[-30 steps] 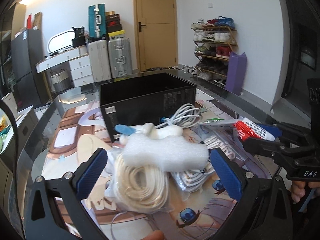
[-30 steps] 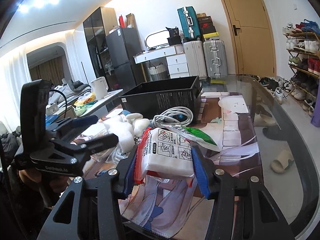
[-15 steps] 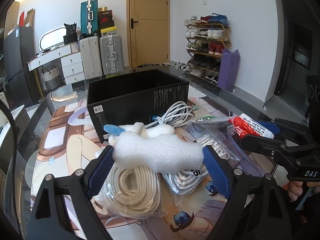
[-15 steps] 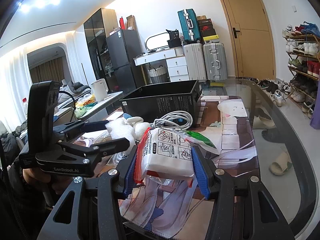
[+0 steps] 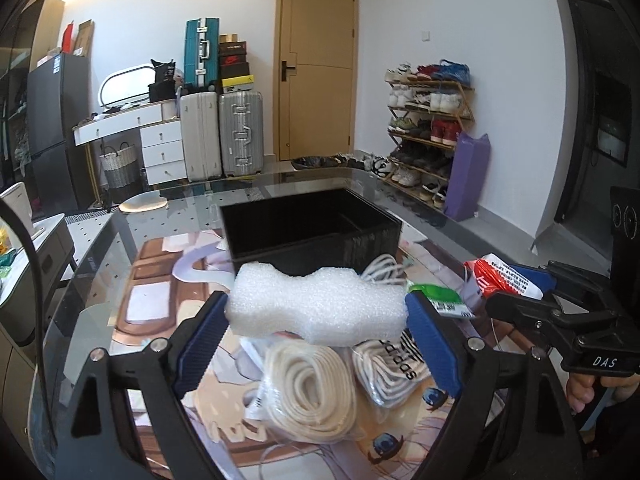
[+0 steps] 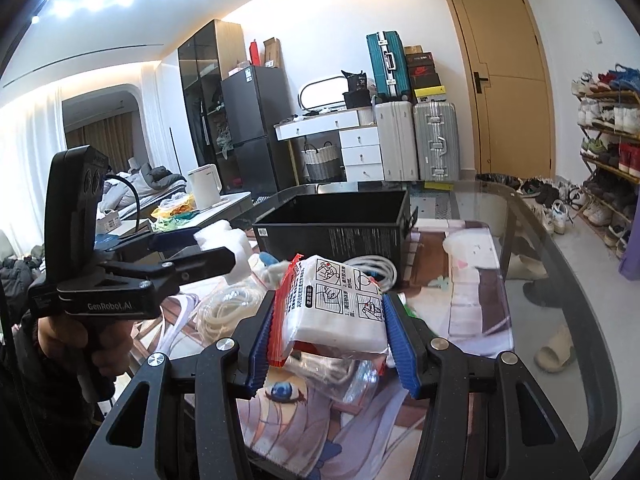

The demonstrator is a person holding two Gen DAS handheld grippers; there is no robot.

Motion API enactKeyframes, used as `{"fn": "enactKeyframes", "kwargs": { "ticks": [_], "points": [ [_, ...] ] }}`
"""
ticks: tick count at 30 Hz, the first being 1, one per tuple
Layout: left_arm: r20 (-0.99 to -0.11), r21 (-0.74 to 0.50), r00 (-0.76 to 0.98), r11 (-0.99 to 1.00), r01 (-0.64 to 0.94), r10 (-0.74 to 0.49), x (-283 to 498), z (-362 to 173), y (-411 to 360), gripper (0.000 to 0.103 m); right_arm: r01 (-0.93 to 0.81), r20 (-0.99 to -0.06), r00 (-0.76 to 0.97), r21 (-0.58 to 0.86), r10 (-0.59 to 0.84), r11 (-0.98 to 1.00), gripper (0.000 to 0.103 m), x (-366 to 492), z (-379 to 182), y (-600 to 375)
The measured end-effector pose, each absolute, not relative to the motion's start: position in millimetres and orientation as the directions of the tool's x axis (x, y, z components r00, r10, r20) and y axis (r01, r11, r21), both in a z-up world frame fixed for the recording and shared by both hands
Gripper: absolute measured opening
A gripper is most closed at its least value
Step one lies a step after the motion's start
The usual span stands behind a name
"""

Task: Organize soft objects
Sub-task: 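Carry the wipes packet and foam block with both tools over the black box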

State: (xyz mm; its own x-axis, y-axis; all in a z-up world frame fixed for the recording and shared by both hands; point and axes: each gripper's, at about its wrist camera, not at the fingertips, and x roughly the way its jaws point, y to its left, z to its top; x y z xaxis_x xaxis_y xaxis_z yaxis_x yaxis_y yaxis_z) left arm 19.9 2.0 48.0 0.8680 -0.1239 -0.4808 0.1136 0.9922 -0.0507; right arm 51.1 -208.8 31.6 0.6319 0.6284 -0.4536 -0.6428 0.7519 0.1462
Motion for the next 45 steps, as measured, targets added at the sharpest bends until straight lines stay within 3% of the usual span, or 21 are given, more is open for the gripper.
{"fn": "enactKeyframes", "kwargs": {
  "ticks": [18, 45],
  "points": [
    [-0.410, -0.123, 0.908, 0.992, 0.039, -0.087, 64, 75, 37, 0.088, -0.688, -0.459, 0.621, 0.070, 0.636, 0.722, 0.052, 112, 67, -167],
    [-0.506, -0.083, 0.858, 0.995, 0.055, -0.090, 139, 50, 23, 0.088, -0.683, -0.508, 0.565, 0.156, 0.651, 0.714, 0.052, 200, 63, -130]
  ]
}}
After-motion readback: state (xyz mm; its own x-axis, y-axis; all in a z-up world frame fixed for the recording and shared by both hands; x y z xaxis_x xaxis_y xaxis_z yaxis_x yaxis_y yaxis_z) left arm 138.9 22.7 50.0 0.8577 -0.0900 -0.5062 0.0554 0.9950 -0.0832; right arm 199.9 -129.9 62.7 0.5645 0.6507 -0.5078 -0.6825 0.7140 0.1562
